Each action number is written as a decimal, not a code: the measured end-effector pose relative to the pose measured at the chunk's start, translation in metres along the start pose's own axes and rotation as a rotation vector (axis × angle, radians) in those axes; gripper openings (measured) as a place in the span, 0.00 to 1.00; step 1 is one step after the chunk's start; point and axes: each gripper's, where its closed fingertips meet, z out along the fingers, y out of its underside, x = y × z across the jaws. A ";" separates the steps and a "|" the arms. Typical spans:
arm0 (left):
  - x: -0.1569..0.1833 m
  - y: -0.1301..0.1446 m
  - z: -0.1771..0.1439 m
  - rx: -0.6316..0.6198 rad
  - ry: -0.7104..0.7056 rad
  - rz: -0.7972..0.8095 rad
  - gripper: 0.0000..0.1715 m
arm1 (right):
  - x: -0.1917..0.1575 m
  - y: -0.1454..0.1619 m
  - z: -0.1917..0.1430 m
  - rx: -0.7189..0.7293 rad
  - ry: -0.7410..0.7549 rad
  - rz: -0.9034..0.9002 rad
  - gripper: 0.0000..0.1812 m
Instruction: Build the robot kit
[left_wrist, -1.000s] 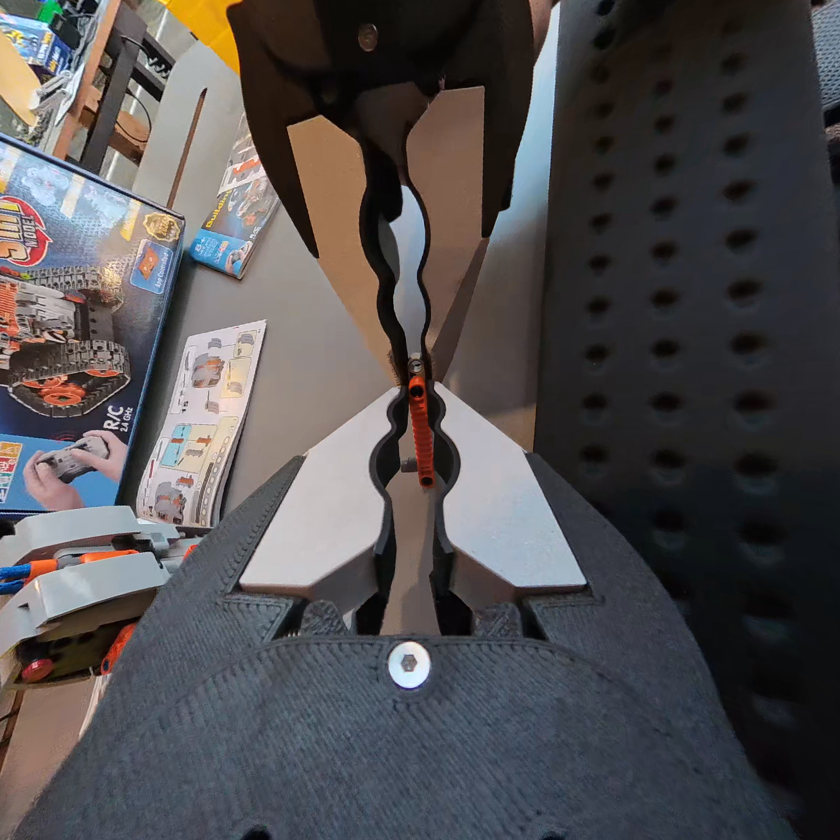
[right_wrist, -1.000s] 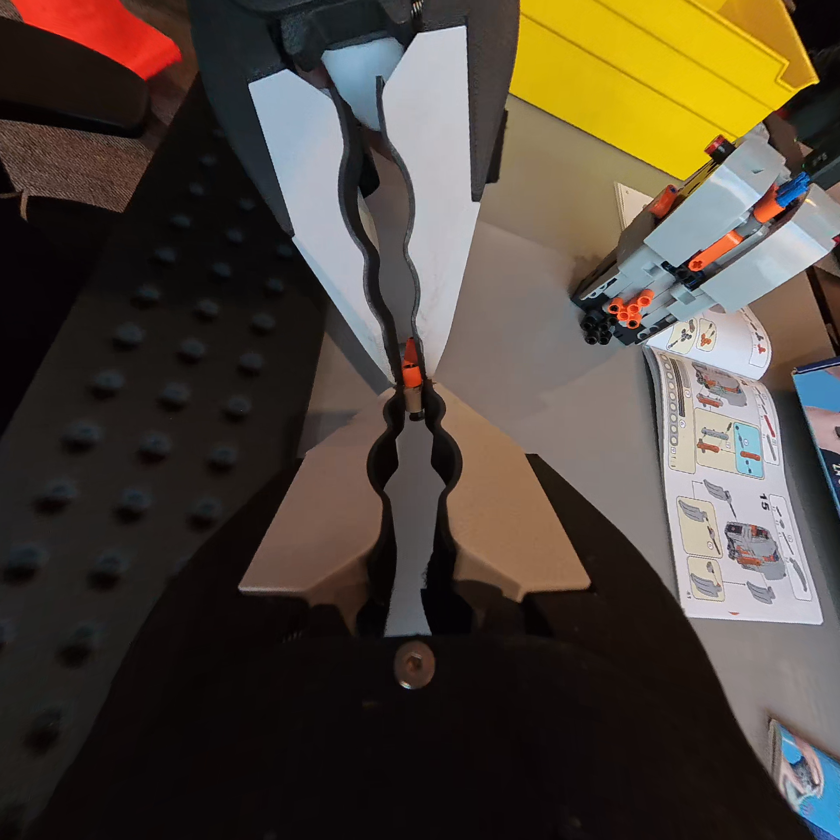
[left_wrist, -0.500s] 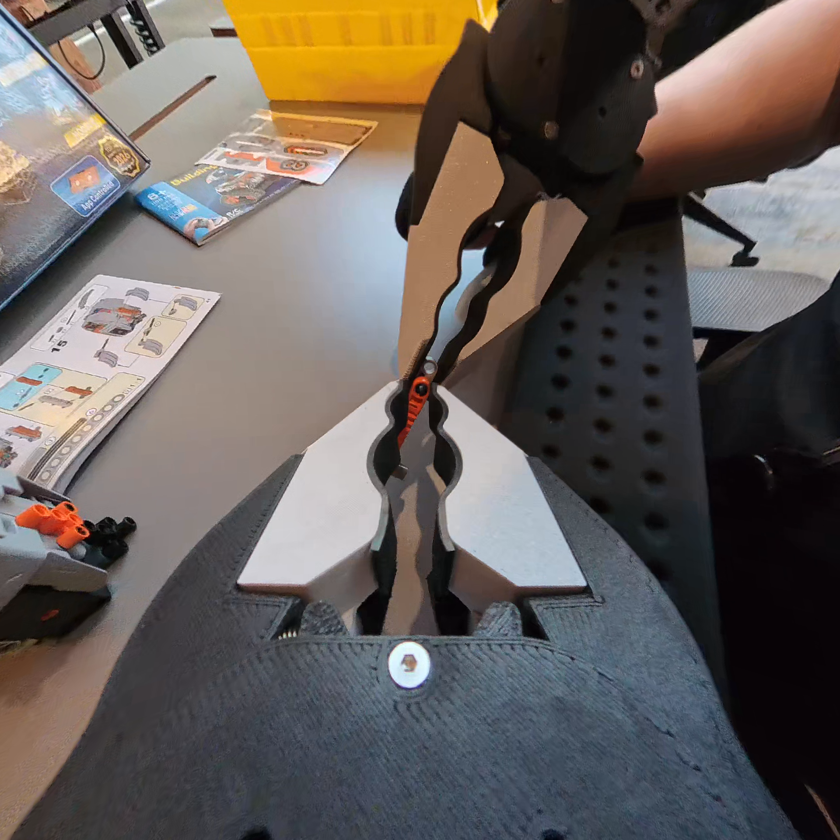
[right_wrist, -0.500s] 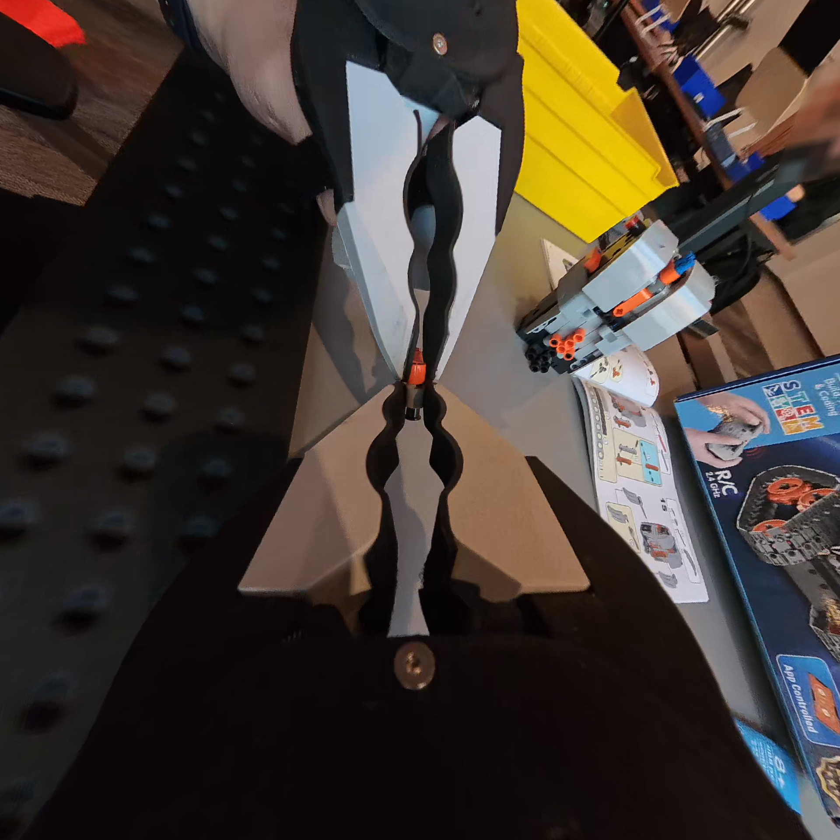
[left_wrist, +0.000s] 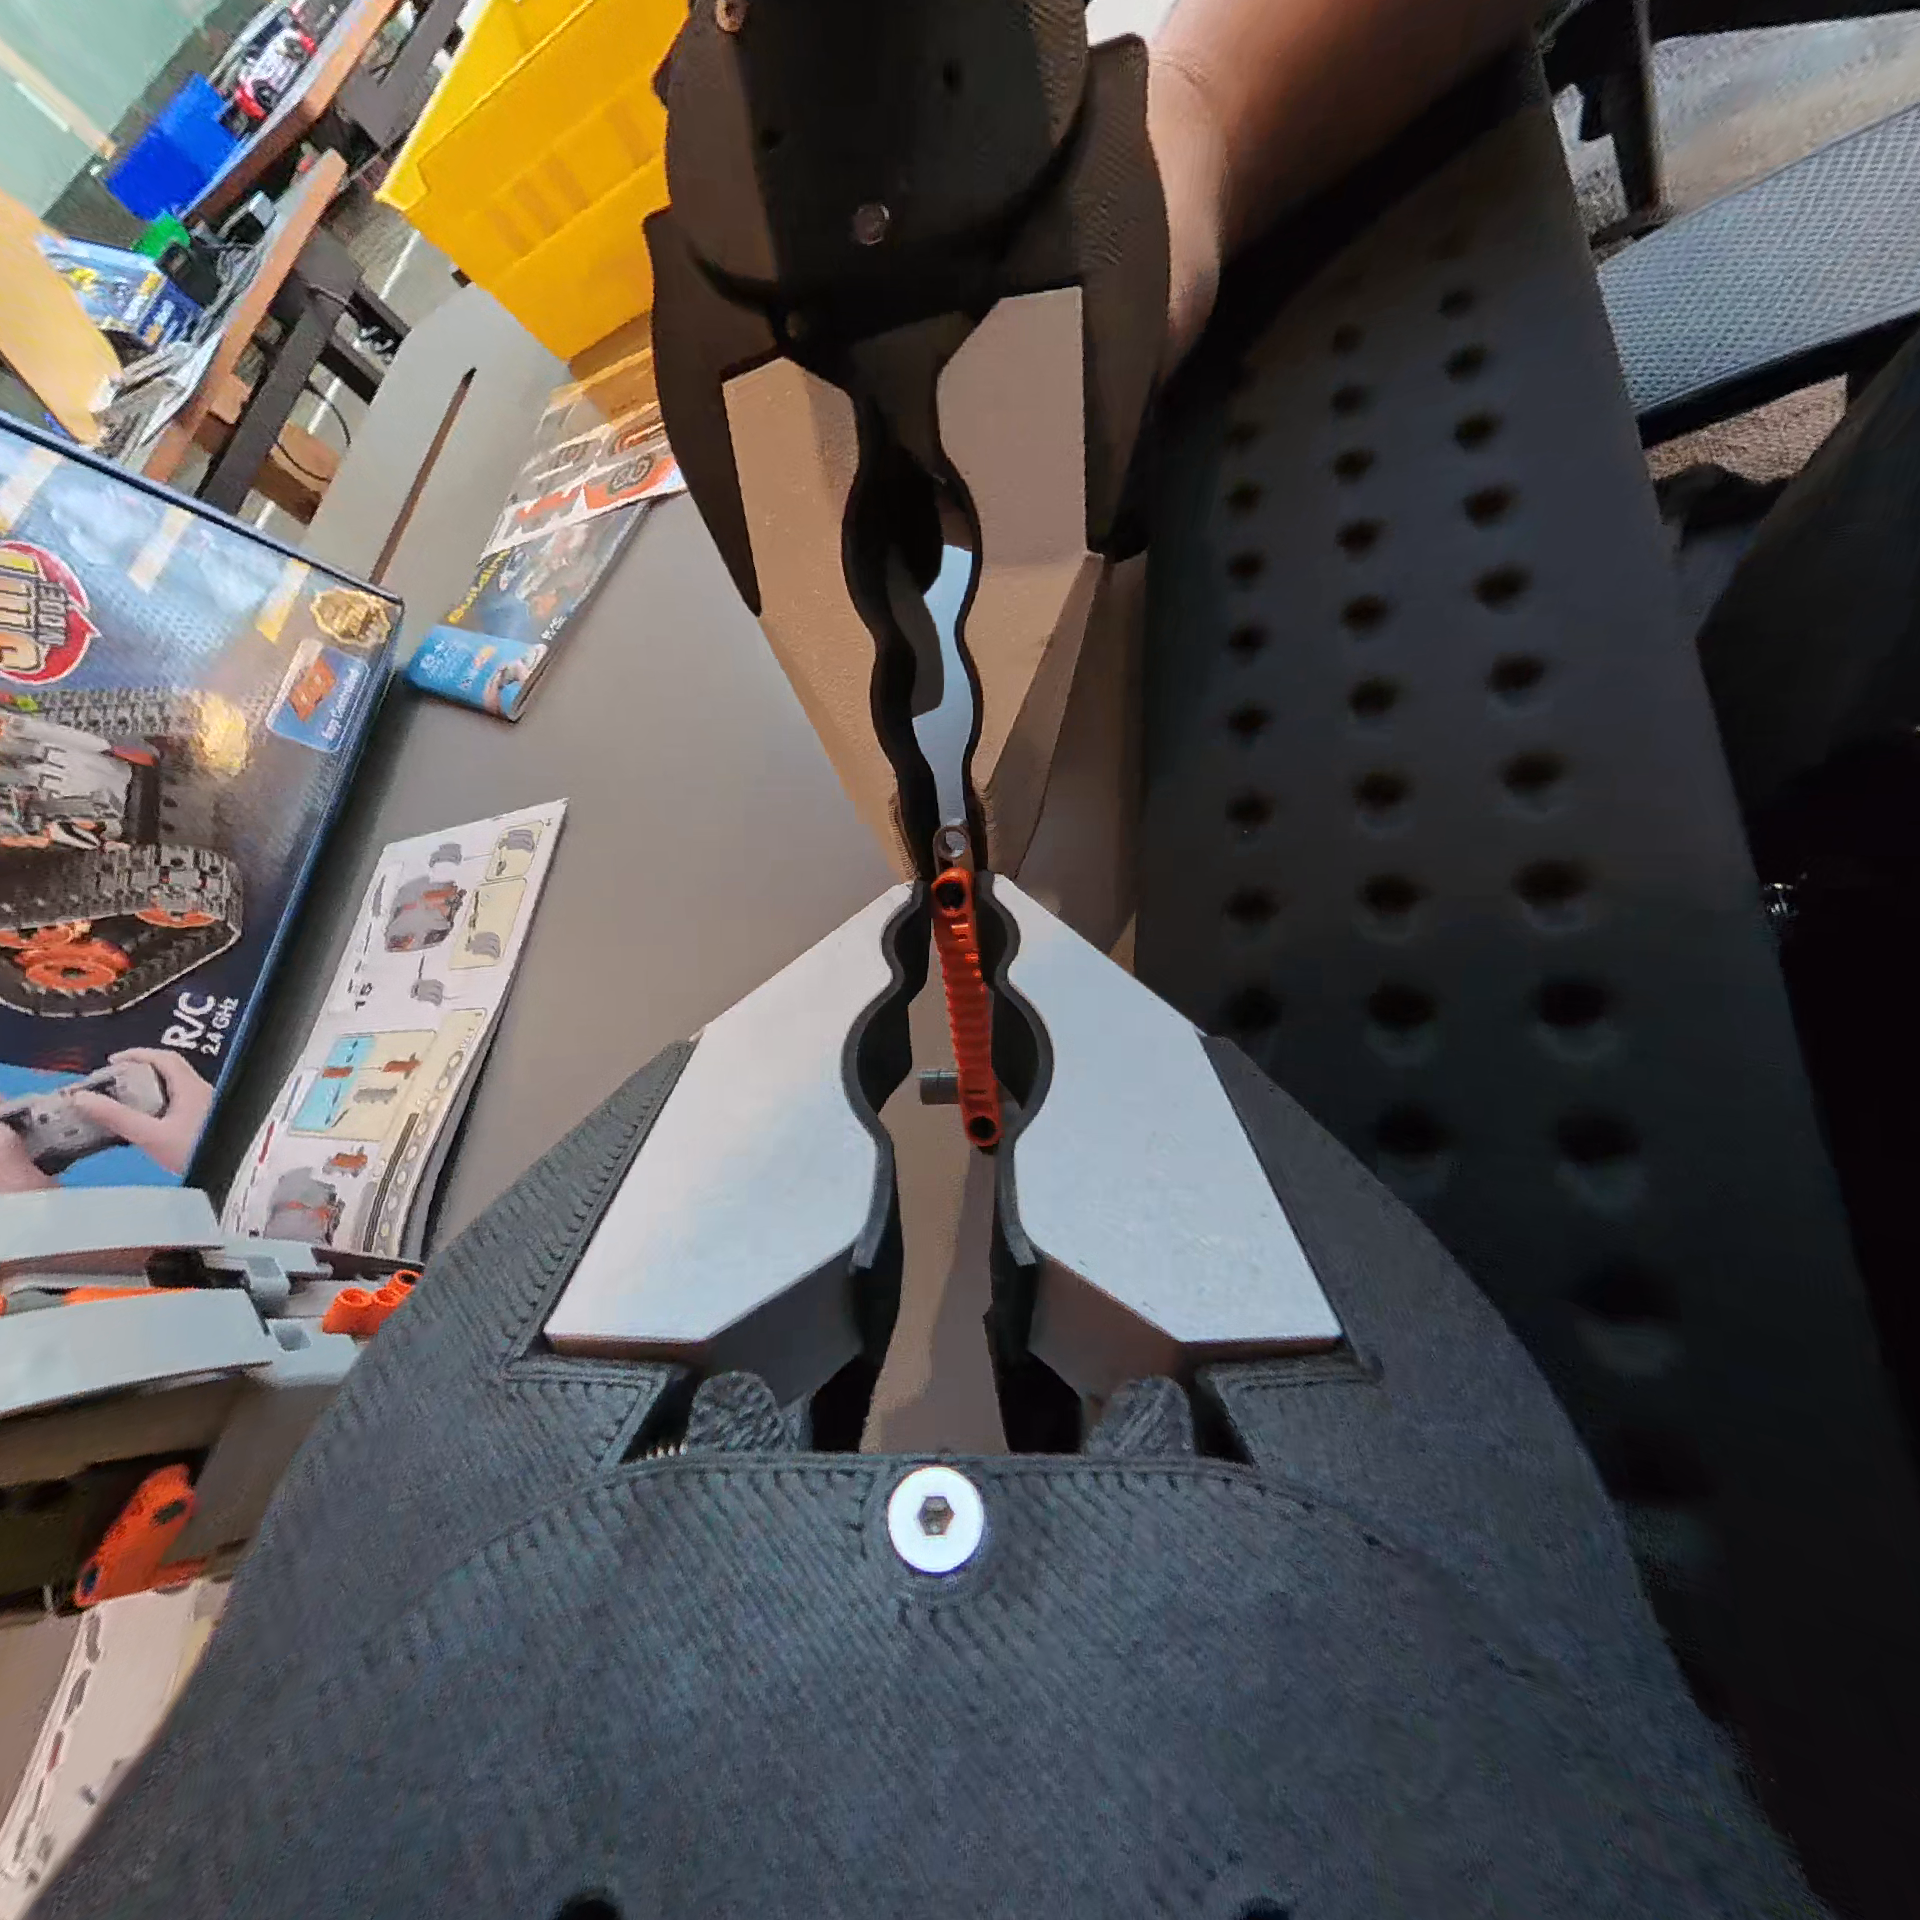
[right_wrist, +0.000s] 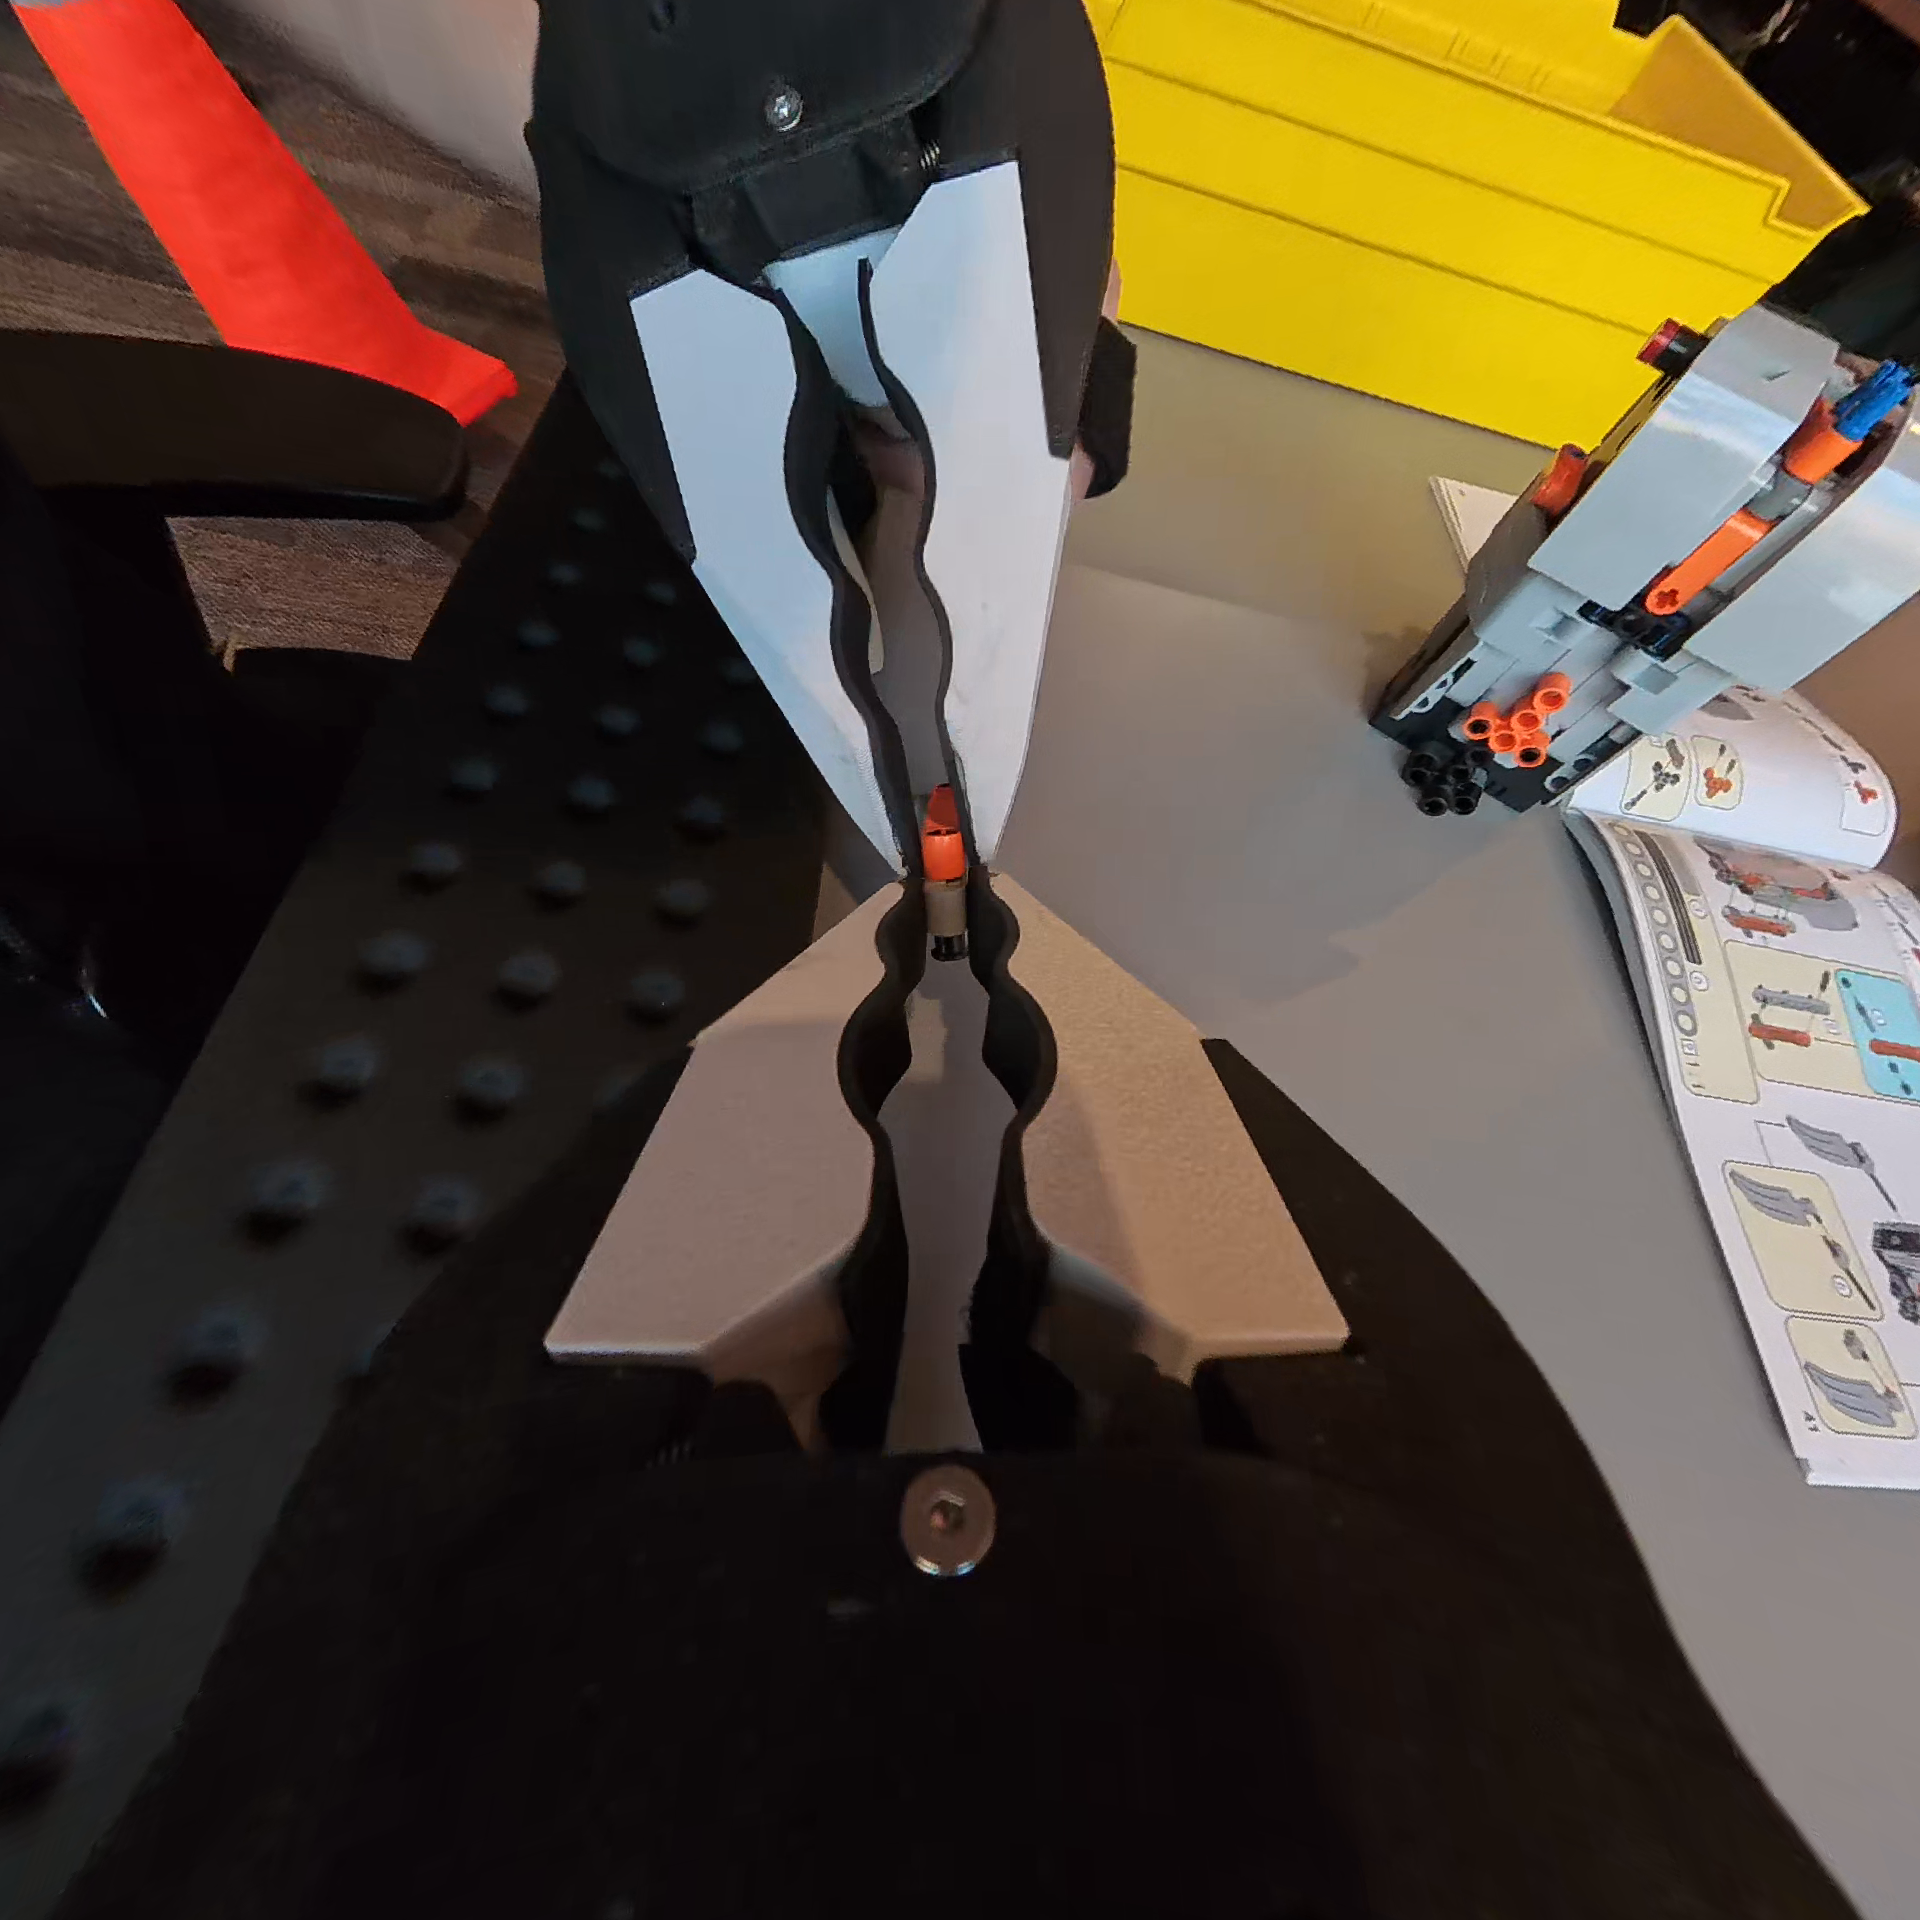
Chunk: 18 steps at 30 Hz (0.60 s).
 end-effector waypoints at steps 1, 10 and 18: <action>0.000 0.000 0.000 -0.004 0.013 -0.002 0.04 | 0.000 0.000 0.000 -0.002 0.000 0.008 0.04; -0.002 0.007 0.006 -0.061 0.055 -0.074 0.04 | 0.004 0.008 0.003 -0.051 0.034 0.006 0.04; 0.003 0.004 0.000 -0.030 0.147 -0.240 0.04 | -0.003 0.004 0.002 0.004 -0.038 0.055 0.04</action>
